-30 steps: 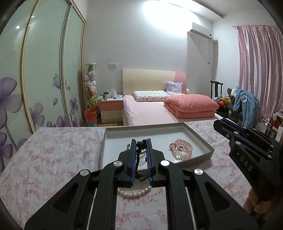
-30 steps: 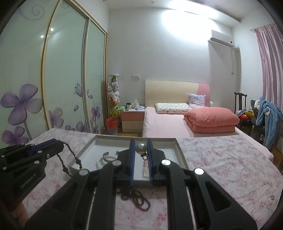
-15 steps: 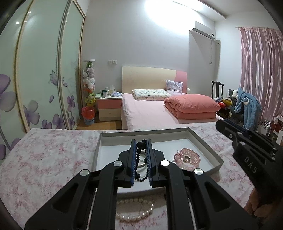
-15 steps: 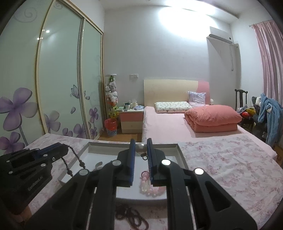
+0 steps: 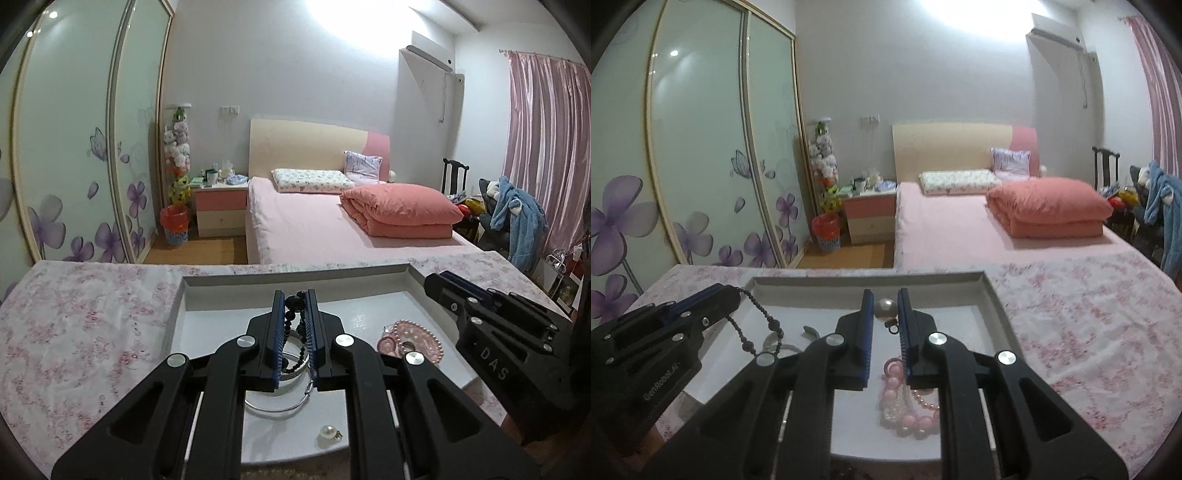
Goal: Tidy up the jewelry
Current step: 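Carry the black bracelet into the tray with the left tool while the right tool drops the earring there, then grasp the dark red bead necklace with the right tool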
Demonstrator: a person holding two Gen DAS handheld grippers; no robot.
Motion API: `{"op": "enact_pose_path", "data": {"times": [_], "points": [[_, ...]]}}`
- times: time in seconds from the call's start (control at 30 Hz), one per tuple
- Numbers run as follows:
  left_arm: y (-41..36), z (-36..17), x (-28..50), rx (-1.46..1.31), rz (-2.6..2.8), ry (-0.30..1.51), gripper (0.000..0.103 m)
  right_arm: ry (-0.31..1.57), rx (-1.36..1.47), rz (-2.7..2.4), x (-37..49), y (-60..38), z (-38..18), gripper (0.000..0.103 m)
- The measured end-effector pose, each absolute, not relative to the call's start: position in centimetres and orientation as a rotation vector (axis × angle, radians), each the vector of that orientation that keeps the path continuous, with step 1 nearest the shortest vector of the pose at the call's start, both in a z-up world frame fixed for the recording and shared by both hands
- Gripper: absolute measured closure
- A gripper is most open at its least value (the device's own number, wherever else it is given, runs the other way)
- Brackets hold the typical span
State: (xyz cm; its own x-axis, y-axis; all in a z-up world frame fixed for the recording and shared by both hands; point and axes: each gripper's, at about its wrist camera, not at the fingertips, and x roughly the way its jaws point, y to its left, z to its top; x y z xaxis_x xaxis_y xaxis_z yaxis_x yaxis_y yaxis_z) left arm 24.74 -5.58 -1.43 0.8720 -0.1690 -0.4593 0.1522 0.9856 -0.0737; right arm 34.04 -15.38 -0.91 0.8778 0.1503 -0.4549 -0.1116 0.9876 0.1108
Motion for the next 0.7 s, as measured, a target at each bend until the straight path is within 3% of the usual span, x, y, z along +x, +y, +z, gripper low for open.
{"op": "enact_pose_path", "data": {"times": [0.2,0.33,0.5,0.7], "points": [[-5.7,-2.3,25.9,-0.051,-0.178,0.533,0.091,0.558,0.127,0.154,35.9,-15.8,-2.3,0.088],[-4.9,-2.3,26.2,-0.089,-0.174,0.554,0.088,0.581,0.16,0.16,36.0,-16.3,-2.6,0.074],[-2.4,-1.2,25.6,-0.134,-0.134,0.541,0.074,0.558,0.181,0.145,34.3,-17.8,-1.7,0.074],[1.0,-0.6,22.6,-0.16,-0.084,0.548,0.065,0.565,0.176,0.135,31.0,-19.5,-1.1,0.074]]}}
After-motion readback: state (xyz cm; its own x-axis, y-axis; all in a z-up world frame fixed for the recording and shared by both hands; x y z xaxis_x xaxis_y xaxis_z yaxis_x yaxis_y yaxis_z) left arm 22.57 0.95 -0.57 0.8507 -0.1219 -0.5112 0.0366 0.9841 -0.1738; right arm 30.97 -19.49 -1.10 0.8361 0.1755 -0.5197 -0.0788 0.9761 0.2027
